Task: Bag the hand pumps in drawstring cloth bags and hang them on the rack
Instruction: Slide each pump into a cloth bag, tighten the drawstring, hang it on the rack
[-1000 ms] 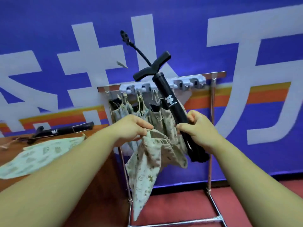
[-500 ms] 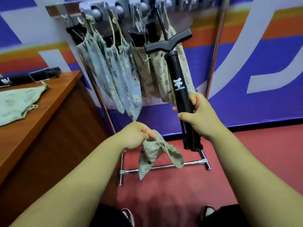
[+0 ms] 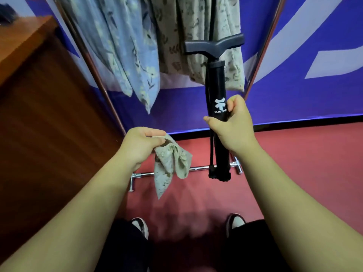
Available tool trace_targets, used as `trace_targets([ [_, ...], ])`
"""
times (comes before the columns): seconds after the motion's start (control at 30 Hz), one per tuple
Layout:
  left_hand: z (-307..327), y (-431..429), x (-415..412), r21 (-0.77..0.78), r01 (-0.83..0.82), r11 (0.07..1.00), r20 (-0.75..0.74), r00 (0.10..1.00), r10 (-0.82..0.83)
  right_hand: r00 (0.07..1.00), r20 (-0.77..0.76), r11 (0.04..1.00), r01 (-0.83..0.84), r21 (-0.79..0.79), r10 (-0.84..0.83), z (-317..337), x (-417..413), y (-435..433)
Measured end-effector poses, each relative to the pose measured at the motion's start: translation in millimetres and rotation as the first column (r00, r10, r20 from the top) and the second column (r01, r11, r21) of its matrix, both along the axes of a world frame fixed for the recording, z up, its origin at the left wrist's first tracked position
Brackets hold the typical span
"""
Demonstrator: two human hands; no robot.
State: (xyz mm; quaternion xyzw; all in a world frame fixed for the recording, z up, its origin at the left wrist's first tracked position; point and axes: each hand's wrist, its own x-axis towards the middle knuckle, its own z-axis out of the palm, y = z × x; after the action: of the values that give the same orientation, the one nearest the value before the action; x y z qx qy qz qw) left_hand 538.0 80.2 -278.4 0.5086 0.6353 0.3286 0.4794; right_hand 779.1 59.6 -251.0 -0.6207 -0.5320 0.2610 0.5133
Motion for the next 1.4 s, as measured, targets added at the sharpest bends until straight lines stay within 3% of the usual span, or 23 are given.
trace_targets([
  [0.1,-5,6,-1,0.032,0.013,0.999,-0.019,1.000,-0.012,0.997,0.018,0.998,0.069,-0.001,-0.069,-7,-9,-1],
  [0.17,-3,8,-4,0.103,0.133,0.986,-0.168,0.979,-0.114,0.996,0.045,0.997,0.075,0.012,-0.076,-9,-12,-1],
  [0.27,4,12,-14,0.073,0.398,0.914,-0.400,0.852,-0.339,0.996,0.084,0.999,0.015,0.029,-0.017,-11,-10,0],
  [0.33,6,15,-22,-0.007,0.482,0.876,-0.443,0.784,-0.435,0.988,0.136,0.996,-0.083,0.029,0.078,-12,-6,-1],
  [0.47,1,19,-38,-0.167,0.492,0.854,-0.426,0.746,-0.513,0.941,0.204,0.963,-0.262,-0.068,0.270,-18,1,-8],
  [0.57,-7,23,-45,-0.234,0.473,0.849,-0.396,0.752,-0.528,0.938,0.175,0.954,-0.290,-0.082,0.300,-20,6,-12],
  [0.87,-17,31,-37,-0.141,0.457,0.878,-0.373,0.797,-0.475,0.987,0.158,0.991,-0.046,0.128,0.026,-23,16,-20],
  [1.03,-20,31,-32,-0.132,0.386,0.913,-0.165,0.900,-0.404,0.971,0.198,0.977,-0.163,0.137,0.134,-17,16,-19],
  [1.4,-28,35,-34,-0.154,0.242,0.958,-0.085,0.963,-0.257,0.891,0.330,0.936,-0.347,0.055,0.311,-25,10,-19],
])
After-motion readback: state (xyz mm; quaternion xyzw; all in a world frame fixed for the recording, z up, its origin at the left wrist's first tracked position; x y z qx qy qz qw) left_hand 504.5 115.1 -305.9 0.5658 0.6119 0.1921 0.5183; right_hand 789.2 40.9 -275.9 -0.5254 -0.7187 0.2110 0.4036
